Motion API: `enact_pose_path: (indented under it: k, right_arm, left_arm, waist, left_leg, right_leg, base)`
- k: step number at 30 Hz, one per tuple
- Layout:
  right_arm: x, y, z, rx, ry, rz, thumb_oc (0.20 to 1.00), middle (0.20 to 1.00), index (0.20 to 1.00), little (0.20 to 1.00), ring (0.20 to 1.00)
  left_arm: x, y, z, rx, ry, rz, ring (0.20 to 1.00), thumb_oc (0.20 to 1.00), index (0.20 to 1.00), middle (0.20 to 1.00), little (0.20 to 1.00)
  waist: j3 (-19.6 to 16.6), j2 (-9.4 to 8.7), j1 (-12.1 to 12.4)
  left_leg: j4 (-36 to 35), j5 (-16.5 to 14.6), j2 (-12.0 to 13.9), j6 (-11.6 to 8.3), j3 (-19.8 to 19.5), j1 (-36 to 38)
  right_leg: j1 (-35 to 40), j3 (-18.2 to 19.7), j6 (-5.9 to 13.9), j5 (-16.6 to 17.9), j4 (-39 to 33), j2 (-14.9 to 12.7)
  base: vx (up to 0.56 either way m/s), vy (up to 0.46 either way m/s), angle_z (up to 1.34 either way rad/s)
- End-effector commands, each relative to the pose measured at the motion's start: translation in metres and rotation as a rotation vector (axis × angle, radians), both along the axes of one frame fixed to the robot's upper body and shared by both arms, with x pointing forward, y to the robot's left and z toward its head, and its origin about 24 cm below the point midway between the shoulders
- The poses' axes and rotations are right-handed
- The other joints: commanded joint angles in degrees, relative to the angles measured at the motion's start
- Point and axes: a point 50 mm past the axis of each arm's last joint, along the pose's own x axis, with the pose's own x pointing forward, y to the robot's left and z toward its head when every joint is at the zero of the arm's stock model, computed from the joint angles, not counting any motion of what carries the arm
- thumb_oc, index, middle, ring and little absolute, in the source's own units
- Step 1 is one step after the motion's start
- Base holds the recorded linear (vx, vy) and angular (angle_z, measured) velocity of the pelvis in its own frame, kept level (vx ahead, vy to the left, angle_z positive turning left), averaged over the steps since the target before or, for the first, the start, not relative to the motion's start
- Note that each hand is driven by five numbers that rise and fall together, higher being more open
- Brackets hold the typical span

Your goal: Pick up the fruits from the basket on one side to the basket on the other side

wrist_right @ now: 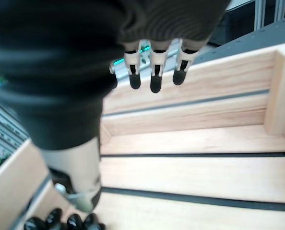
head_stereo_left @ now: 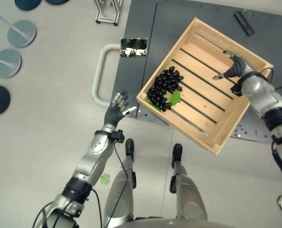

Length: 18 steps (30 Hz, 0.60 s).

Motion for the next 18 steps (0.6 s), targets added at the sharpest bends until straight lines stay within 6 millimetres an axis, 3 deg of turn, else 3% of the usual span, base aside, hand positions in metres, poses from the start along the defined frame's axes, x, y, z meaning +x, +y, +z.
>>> enact_pose_path:
  k: [1, 10, 18]
  right_arm:
    - [0.007, 0.007, 0.034, -0.097, -0.059, -0.004, 1.0, 1.0, 1.0, 1.0, 1.0]
    - [0.019, 0.032, 0.008, -0.093, 0.017, 0.042, 1.0, 1.0, 1.0, 1.0, 1.0]
    - [0.025, 0.058, -0.027, -0.088, 0.093, 0.094, 1.0, 1.0, 1.0, 1.0, 1.0]
  left_arm:
    - [-0.002, -0.009, 0.027, -0.046, -0.136, -0.046, 1.0, 1.0, 1.0, 1.0, 1.0]
    - [0.004, -0.015, 0.035, -0.054, -0.163, -0.037, 1.0, 1.0, 1.0, 1.0, 1.0]
    - [0.01, -0.025, 0.038, -0.063, -0.166, -0.041, 1.0, 1.0, 1.0, 1.0, 1.0]
  waist:
    - [0.07, -2.71, 0.33]
    - [0.47, -3.12, 1.47]
    - [0.48, -3.44, 2.93]
  left_leg:
    - [3.64, -4.69, -0.21, -2.73, -1.44, -1.73]
    - [3.72, -4.32, -0.31, -2.81, -2.46, -3.75]
    - [3.69, -3.91, -0.43, -2.82, -3.91, -6.01]
  right_leg:
    - [-0.23, 0.55, 4.54, -8.88, 5.86, -3.51]
    - [-1.5, 0.12, 4.5, -8.99, 6.07, -3.04]
    - [-2.75, -0.58, 4.41, -9.08, 6.11, -2.68]
  base:
    - [-0.01, -0.014, 0.09]
    - [0.01, -0.007, 0.06]
    - [0.01, -0.014, 0.1]
